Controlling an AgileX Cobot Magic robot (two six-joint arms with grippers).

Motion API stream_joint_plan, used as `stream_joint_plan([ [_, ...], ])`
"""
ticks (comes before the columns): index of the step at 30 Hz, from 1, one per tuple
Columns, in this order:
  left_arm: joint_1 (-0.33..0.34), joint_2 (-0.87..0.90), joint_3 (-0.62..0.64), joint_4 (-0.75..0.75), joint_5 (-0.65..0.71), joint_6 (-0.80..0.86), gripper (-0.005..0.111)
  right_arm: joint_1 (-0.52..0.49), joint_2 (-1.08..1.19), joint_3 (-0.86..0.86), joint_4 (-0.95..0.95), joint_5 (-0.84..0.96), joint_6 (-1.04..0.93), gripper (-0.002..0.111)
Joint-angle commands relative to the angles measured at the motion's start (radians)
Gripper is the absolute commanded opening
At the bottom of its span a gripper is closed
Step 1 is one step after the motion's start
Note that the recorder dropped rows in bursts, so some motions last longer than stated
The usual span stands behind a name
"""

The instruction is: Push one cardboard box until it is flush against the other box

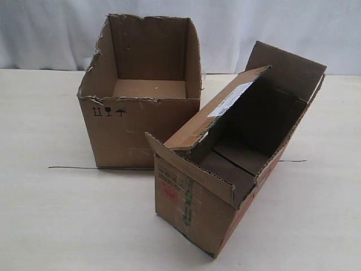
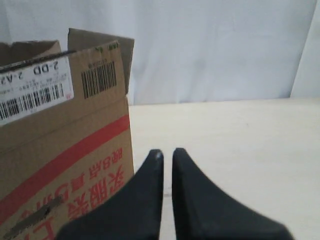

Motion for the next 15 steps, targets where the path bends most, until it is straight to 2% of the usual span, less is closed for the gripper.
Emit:
stream_joint_plan([
  [1,0.0,-0.003,0.003,-0.004,-0.006,-0.001,0.0,-0.006,-0.003,0.003,0.123,-0.306,0.039,0.005],
  [4,0.0,-0.003,0.003,-0.004,-0.006,-0.001,0.0,-0.006,-0.003,0.003,0.33,-0.634,0.11,0.005],
  [5,0.0,-0.003,0.003,-0.004,-0.006,-0.001,0.0,-0.006,-0.003,-0.014,0.531,-0.698,0.087,0.005],
  [6,0.0,-0.003,0.003,-0.004,-0.006,-0.001,0.0,-0.006,-0.003,-0.049,0.639,-0.658,0.004,0.005],
  [7,0.0,-0.003,0.003,-0.004,-0.006,-0.001,0.0,-0.006,0.043,-0.135,0.776,-0.54,-0.289,0.005],
  [8,0.0,-0.003,0.003,-0.004,-0.006,-0.001,0.0,-0.006,0.093,-0.185,0.819,-0.467,-0.434,0.005],
  [9,0.0,-0.003,0.003,-0.004,-0.006,-0.001,0.0,-0.006,0.212,-0.286,0.903,-0.315,-0.639,0.005],
  [10,0.0,-0.003,0.003,-0.004,-0.006,-0.001,0.0,-0.006,0.293,-0.346,0.95,-0.233,-0.725,0.005],
  [11,0.0,-0.003,0.003,-0.004,-0.006,-0.001,0.0,-0.008,0.471,-0.449,0.978,-0.08,-0.794,0.005],
  [12,0.0,-0.003,0.003,-0.004,-0.006,-0.001,0.0,-0.008,0.563,-0.506,0.94,0.019,-0.784,0.005],
  [13,0.0,-0.003,0.003,-0.004,-0.006,-0.001,0.0,-0.008,0.718,-0.63,0.764,0.215,-0.611,0.005],
  [15,0.0,-0.003,0.003,-0.004,-0.006,-0.001,0.0,-0.008,0.919,-0.831,0.263,0.54,-0.126,0.005],
])
